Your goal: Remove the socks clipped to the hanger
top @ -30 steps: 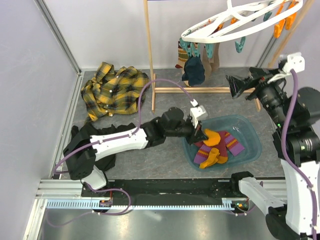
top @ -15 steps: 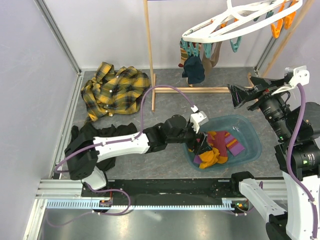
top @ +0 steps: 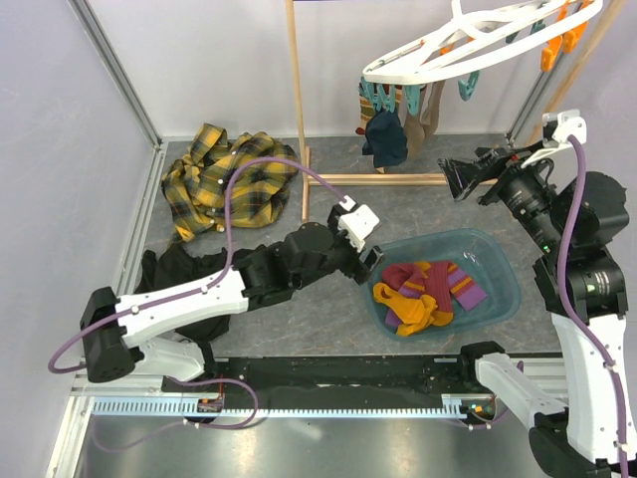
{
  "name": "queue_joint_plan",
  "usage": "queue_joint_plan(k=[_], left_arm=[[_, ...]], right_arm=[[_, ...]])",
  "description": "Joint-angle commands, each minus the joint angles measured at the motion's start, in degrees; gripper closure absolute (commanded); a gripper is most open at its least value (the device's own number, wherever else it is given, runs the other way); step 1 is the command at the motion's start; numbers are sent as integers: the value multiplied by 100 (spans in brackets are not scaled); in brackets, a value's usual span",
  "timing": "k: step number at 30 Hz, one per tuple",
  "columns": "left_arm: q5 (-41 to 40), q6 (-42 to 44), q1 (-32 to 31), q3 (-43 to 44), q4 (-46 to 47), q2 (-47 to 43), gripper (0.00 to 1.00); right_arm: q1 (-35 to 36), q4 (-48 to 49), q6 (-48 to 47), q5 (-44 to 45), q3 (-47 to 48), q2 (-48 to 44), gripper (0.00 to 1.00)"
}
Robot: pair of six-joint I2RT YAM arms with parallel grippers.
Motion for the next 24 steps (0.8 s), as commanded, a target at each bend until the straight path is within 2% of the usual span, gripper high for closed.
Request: queue_joint_plan(k=[1,5,8,11,18,24], left_arm=[[-1643,1510,-18,-60,-147,-454,17],[-1865,2126,-18,-525,529,-928,17],[-1794,2145,-18,-982,934,-1271,16],[-1838,2118,-27,-1089,1022,-1413,16],[-1715,1986,-27,-1071,820,-1624,16],[-1909,2074,-45,-1063,820,-1686,16]], right_arm=[[23,752,448,-292,-302,78,10],[41,1597,651,-100,-883,-159,11],[94,1923,651,-11,-1112,-90,11],[295,2169,572,252,-1270,130,12],[1401,3064,72,1183,-1569,622,15],[2518,3698,-412,2914,-1561,1167,15]])
